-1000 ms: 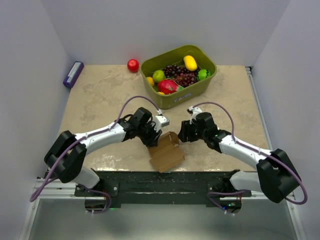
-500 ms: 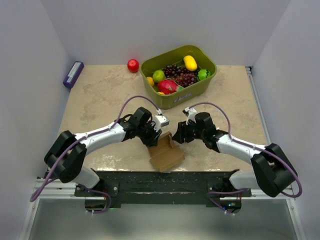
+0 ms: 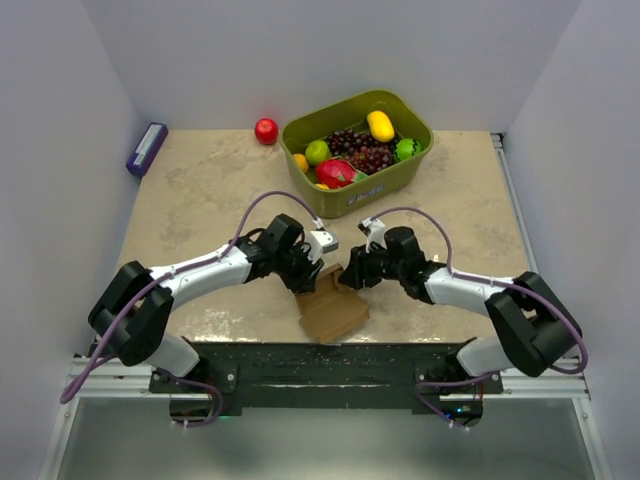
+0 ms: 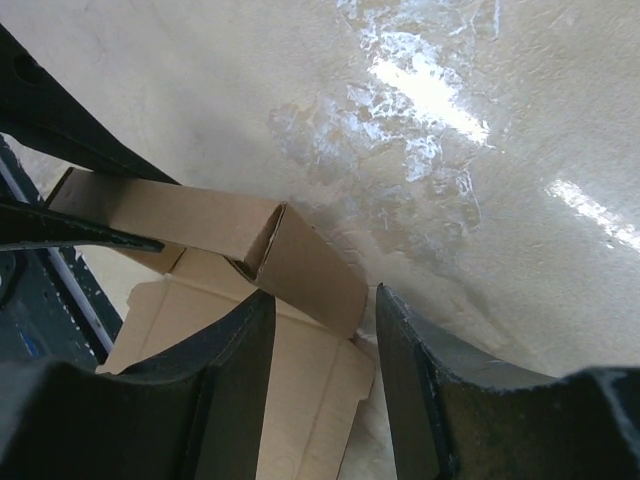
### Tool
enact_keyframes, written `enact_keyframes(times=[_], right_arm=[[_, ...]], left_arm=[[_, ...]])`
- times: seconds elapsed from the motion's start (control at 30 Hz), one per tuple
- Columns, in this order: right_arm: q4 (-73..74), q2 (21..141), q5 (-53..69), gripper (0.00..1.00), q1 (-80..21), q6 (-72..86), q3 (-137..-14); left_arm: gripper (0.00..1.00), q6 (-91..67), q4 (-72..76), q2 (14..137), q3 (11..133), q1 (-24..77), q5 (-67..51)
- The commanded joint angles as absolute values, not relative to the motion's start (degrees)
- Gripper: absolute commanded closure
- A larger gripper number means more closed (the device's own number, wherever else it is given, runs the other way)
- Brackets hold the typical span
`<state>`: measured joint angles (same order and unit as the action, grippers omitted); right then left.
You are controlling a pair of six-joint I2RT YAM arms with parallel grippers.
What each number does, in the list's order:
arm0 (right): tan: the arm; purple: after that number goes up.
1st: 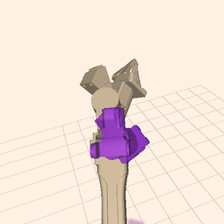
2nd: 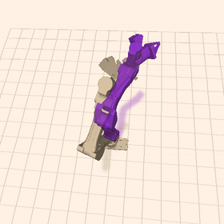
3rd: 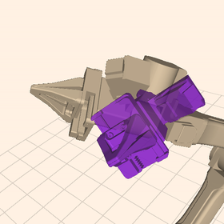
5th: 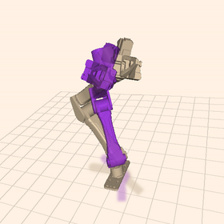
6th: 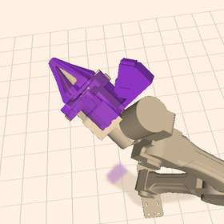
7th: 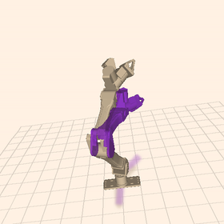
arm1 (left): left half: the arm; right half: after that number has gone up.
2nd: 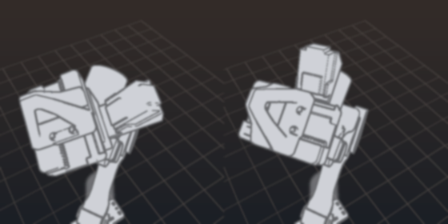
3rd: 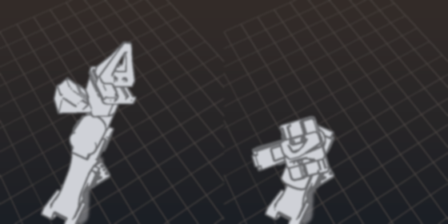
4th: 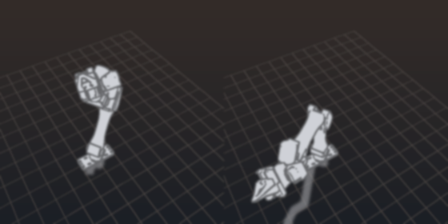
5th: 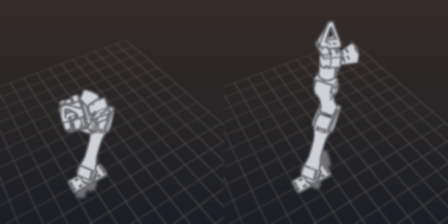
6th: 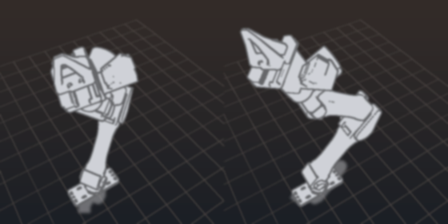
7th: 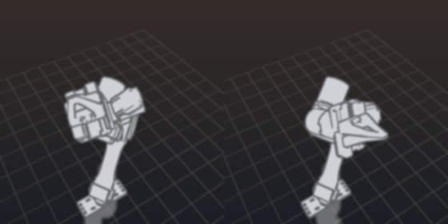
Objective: Fold the paper box
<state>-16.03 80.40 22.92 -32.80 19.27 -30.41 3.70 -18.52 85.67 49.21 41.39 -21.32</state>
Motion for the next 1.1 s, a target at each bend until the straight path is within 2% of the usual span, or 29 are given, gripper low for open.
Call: enact_keyframes(times=[0.0,0.1,0.17,0.37,1.07], right_arm=[[-21.4,82.2,22.2,0.55,-33.4,17.6,-30.4],[-22.6,82.9,21.2,0.59,-33.6,17.1,-30.4],[-23.2,83.0,20.3,0.68,-33.7,16.8,-30.4],[-23.4,83.4,18.5,0.77,-34.6,15.9,-30.2],[-17.2,80.4,-8.6,0.92,-46.2,20.3,-30.1]], left_arm=[[0.75,4.9,-16.7,85.9,49.8,41.7,-25.1],[0.75,5.1,-16.7,86.0,49.8,41.7,-25.4],[0.75,5.0,-16.6,86.0,49.8,41.8,-25.5],[0.75,5.0,-16.7,86.3,50.0,41.8,-25.5],[0.78,3.4,-16.3,86.0,50.5,44.6,-19.4]])
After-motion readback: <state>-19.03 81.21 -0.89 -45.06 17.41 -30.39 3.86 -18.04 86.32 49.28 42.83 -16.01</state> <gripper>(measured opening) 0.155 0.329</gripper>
